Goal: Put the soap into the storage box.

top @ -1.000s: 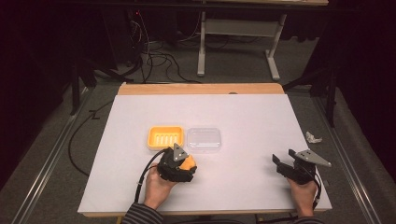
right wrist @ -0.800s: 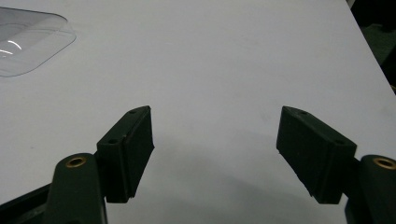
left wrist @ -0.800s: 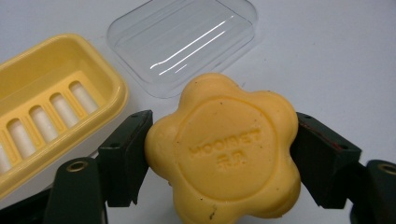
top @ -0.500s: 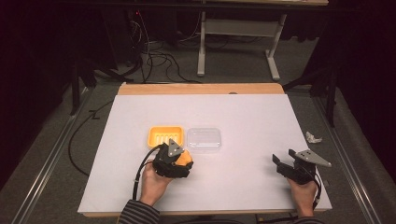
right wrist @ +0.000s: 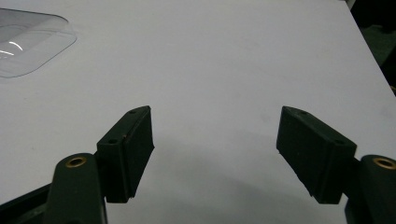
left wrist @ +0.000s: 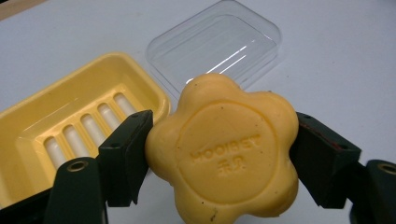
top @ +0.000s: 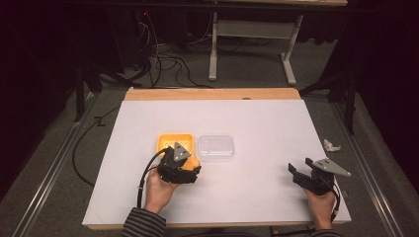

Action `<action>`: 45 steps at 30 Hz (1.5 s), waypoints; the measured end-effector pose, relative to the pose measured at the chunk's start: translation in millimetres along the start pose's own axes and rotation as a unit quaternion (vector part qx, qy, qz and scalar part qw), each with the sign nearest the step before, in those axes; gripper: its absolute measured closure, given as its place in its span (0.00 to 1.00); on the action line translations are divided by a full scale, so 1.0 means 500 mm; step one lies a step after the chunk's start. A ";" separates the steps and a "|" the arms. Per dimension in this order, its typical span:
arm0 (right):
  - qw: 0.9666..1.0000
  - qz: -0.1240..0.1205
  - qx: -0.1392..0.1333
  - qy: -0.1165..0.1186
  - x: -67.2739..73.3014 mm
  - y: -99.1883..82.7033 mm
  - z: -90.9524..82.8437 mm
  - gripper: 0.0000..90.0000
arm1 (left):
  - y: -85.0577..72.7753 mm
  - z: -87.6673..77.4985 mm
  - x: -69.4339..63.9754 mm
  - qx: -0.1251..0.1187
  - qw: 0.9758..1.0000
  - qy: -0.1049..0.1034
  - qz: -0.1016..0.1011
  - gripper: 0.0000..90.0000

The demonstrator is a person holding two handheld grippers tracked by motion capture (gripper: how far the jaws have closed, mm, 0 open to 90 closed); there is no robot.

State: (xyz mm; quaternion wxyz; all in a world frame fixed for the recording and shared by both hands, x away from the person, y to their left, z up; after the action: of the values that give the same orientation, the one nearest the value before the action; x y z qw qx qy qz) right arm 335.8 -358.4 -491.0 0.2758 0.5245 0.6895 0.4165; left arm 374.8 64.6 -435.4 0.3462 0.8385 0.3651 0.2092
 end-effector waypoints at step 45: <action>1.000 0.000 0.001 0.000 0.001 0.000 0.000 0.31 | 0.017 -0.008 0.092 -0.008 0.998 0.020 -0.064 0.31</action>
State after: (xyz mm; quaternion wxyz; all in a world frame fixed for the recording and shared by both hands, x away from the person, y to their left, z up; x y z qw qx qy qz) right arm 335.9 -358.1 -491.1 0.2750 0.5246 0.6899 0.4161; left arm 406.2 96.7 -422.0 0.3583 0.8060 0.4233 0.2066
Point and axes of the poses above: each handheld gripper's, and its own axes: z roughly forward along the jaws, y roughly out of its top, x roughly to its left, the point moved 3 cm from there along z, roughly forward along the jaws, and after that the axes turned 5 degrees about y, right-handed, at the moved point
